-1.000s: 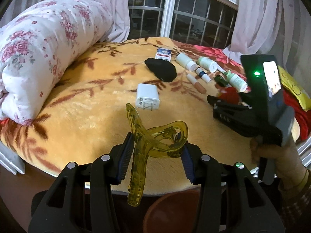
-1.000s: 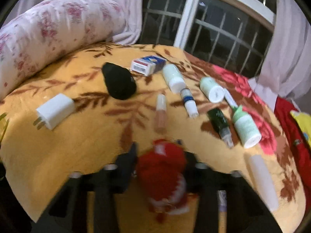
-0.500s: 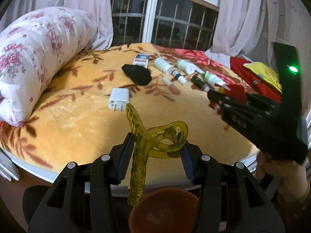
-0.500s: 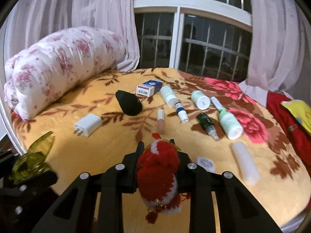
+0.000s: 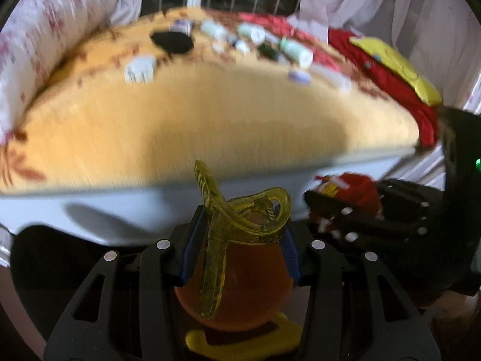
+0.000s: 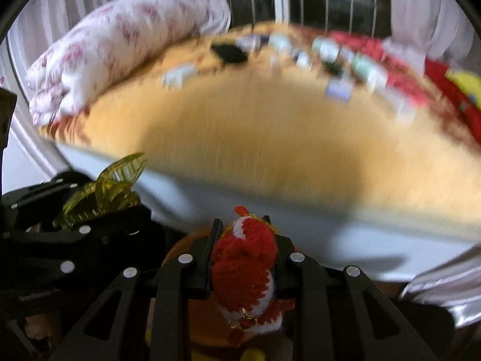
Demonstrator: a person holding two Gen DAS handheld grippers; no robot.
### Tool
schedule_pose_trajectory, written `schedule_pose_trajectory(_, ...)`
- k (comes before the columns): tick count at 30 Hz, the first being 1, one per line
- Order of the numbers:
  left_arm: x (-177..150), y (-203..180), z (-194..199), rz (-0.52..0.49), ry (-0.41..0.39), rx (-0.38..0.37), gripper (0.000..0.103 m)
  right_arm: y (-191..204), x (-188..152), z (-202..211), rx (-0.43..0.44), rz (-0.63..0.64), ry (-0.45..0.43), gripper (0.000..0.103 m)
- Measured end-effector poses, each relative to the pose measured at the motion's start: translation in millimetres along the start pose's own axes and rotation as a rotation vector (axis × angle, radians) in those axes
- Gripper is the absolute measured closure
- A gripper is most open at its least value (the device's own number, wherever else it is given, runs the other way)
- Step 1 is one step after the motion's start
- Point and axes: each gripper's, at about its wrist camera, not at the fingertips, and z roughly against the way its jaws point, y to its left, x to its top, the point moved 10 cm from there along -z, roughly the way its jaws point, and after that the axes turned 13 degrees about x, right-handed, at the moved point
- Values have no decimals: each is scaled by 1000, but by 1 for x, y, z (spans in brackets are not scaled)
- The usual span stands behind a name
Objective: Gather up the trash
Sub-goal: 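Carry the clip to the orange bin while the right gripper bins the red toy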
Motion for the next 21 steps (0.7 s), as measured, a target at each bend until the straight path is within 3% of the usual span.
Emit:
schedule_pose_trajectory(4, -22, -2, -7, -6, 70, -2, 55, 5, -29, -23, 36, -27, 81, 73)
schedule_pose_trajectory(5, -27, -1, -8, -14, 83, 9, 51, 8, -35, -28, 49, -25, 107, 67)
schedule_pose_trajectory(6, -29, 1, -9, -20, 90, 23, 41, 11, -40, -32, 54, -21, 123, 66)
schedule_pose_trajectory(7, -31, 6, -7, -9, 91, 41, 32, 14, -43, -35, 60, -20, 123, 56)
schedule_pose_trajectory(9, -31, 13, -4, 13, 80, 48, 29, 17, -46, -37, 49, -2, 127, 43)
schedule_pose_trajectory(15, -24, 32, -2, 77, 69, 62, 28, 8, -38, -28, -21, 46, 93, 42)
schedule_pose_trajectory(21, 7, 46, 8, 92, -17, 90, 28, -11, -5, 3, -48, 35, -27, 39)
